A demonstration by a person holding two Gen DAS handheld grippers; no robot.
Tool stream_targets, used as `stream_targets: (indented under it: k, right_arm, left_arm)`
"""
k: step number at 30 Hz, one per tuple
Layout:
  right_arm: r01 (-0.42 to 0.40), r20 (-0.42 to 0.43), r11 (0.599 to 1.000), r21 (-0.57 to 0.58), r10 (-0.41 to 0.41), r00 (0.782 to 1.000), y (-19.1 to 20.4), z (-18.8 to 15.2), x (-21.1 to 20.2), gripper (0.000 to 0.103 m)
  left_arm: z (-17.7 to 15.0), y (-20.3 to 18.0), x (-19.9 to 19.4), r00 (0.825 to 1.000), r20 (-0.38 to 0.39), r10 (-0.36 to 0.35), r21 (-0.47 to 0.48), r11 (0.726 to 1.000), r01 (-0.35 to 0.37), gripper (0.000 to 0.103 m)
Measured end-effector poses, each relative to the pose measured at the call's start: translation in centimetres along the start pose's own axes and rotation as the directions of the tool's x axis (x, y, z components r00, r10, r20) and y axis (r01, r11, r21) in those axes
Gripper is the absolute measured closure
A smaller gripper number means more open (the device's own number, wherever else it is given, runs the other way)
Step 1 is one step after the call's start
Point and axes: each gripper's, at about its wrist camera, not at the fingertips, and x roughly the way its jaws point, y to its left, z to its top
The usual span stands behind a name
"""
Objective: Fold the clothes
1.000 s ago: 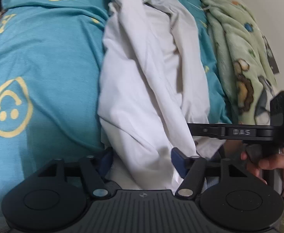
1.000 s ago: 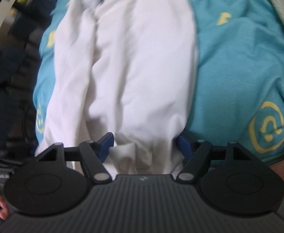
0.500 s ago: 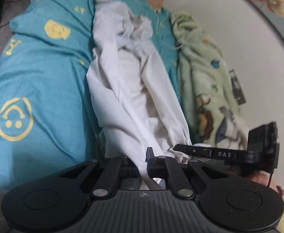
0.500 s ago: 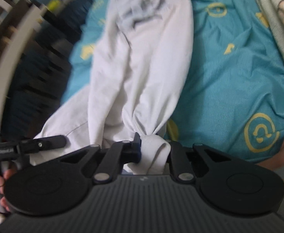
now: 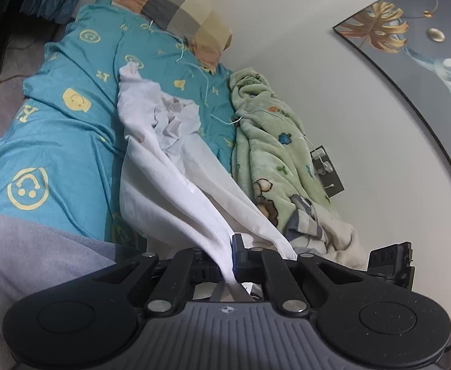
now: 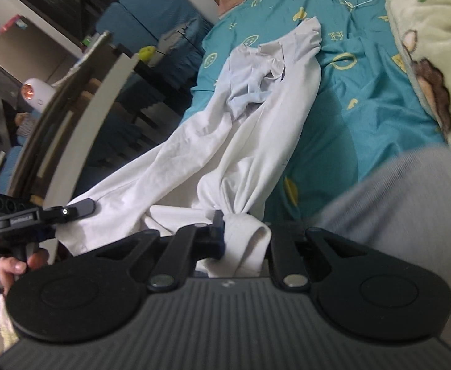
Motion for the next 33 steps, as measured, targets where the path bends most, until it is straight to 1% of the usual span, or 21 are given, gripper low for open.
stream_targets:
  k: [3, 5, 7, 9, 12, 15, 17, 18, 21, 24, 26, 28, 31, 33]
  right_arm:
    - [-0.032, 0.03, 0.999, 0.018, 0.032, 0.999, -0.6, 0.4, -0.5, 0.09]
    - [-0.054, 0.054, 0.998, 0.032, 0.053, 0.997, -1.1, 1.1, -0.7, 0.09]
    - [-0.063, 0.09, 0.997, 0.039, 0.059, 0.994, -1.1, 3.2, -0.2, 0.09]
    - [-0.061, 0.131, 0.997, 0.042, 0.055, 0.99, -1.2, 5.8, 0.6, 0.09]
    - [-0.053, 0.188, 0.998, 0.041, 0.044, 0.981, -1.5, 10.0, 2.5, 0.09]
    - [-0.022, 0.22, 0.999, 0.047, 0.011, 0.975, -2.5, 14.0, 5.6, 0.09]
    - [0.002, 0.23, 0.998, 0.061, -0.016, 0.973, -3.4, 16.3, 8.1, 0.09]
    - [0.019, 0.227, 0.997, 0.07, -0.035, 0.973, -4.0, 17.2, 9.6, 0.09]
    - [0.077, 0.204, 0.993, 0.093, -0.095, 0.974, -6.1, 19.8, 14.0, 0.09]
    - [0.125, 0.167, 0.987, 0.105, -0.141, 0.976, -8.1, 21.6, 18.2, 0.09]
    - [0.167, 0.144, 0.982, 0.085, -0.178, 0.973, -9.3, 22.2, 20.8, 0.09]
    - [0.205, 0.127, 0.976, 0.071, -0.213, 0.969, -10.3, 22.5, 23.0, 0.089]
    - [0.233, 0.099, 0.968, 0.091, -0.241, 0.965, -11.8, 22.8, 25.3, 0.088]
    - [0.23, 0.086, 0.967, 0.11, -0.24, 0.967, -12.5, 23.1, 26.0, 0.088]
  left_arm:
    - [0.1, -1.0, -0.4, 0.999, 0.05, 0.0, 0.02, 1.0, -0.001, 0.097]
    - [1.2, -1.4, -0.1, 0.995, 0.1, -0.004, 0.03, 1.0, 0.001, 0.097]
    - [2.9, -1.6, 0.7, 0.989, 0.15, -0.012, 0.022, 1.0, 0.009, 0.097]
    - [5.1, -1.6, 2.1, 0.979, 0.205, -0.012, 0.02, 1.0, 0.008, 0.097]
    - [8.7, -0.8, 5.4, 0.965, 0.262, 0.019, 0.009, 1.0, -0.023, 0.097]
    - [12.0, 0.7, 9.3, 0.953, 0.298, 0.056, -0.009, 0.998, -0.056, 0.097]
    - [14.2, 2.6, 12.6, 0.945, 0.313, 0.096, -0.025, 0.995, -0.093, 0.097]
    - [15.2, 3.7, 14.3, 0.942, 0.314, 0.116, -0.031, 0.993, -0.112, 0.097]
    - [17.8, 7.0, 19.0, 0.943, 0.29, 0.164, -0.034, 0.986, -0.161, 0.097]
    - [19.7, 9.9, 23.2, 0.943, 0.261, 0.205, -0.033, 0.979, -0.204, 0.097]
    - [20.3, 11.7, 25.6, 0.943, 0.249, 0.22, -0.025, 0.975, -0.221, 0.097]
    - [20.7, 13.5, 28.0, 0.946, 0.221, 0.239, -0.021, 0.97, -0.241, 0.097]
    - [20.8, 15.8, 30.9, 0.947, 0.169, 0.275, -0.024, 0.961, -0.275, 0.097]
    - [20.8, 17.1, 32.1, 0.951, 0.14, 0.276, -0.03, 0.961, -0.275, 0.096]
